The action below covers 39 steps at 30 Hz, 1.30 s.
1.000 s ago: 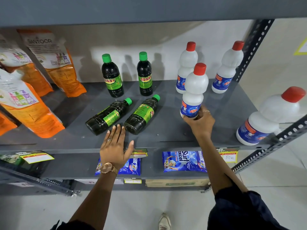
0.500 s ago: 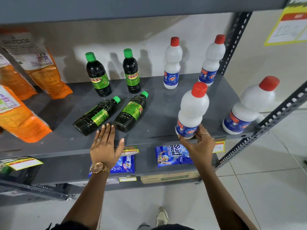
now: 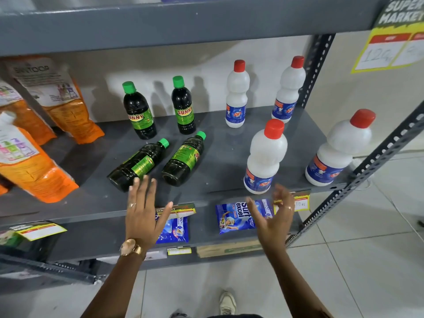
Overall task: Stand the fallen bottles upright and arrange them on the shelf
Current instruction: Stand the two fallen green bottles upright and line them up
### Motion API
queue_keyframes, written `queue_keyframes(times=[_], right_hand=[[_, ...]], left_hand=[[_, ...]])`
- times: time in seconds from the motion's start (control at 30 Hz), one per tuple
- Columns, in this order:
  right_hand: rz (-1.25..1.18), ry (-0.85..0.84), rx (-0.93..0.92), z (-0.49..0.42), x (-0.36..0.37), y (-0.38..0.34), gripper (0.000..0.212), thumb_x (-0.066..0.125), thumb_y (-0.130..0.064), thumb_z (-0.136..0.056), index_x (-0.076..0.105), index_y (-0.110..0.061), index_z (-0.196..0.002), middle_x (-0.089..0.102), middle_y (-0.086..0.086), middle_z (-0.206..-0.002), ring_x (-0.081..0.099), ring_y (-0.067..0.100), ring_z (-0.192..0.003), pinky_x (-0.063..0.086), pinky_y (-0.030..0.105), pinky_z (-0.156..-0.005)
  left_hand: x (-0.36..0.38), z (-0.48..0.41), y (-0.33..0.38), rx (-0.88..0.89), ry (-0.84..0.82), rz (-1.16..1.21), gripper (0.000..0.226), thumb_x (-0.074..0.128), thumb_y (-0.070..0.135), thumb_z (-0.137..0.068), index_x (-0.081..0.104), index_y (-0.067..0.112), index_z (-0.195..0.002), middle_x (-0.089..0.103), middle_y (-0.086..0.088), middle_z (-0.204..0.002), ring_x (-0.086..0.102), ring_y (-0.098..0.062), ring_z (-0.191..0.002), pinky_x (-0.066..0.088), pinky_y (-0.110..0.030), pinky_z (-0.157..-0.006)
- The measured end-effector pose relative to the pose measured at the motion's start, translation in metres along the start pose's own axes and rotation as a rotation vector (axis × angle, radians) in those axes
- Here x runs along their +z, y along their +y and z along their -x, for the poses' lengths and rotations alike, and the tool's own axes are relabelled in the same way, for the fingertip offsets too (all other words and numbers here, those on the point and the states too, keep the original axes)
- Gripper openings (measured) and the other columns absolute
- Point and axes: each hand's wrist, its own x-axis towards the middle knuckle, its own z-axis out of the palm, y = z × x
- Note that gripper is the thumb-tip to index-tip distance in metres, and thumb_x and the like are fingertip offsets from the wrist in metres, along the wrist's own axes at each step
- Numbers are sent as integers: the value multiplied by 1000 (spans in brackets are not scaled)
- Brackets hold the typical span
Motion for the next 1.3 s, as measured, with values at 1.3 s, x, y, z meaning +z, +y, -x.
queue_keyframes(times=[1.3], right_hand=[[-69, -66, -46, -47, 223, -100, 83, 89, -25, -63, 42, -11, -130, 54, 6, -124, 52, 14, -110, 41, 23, -95]], left_hand=[[-36, -37, -146, 7, -186, -103, 112, 11, 86, -72, 14, 4, -147, 19, -14, -156, 10, -26, -144, 1, -38, -117]])
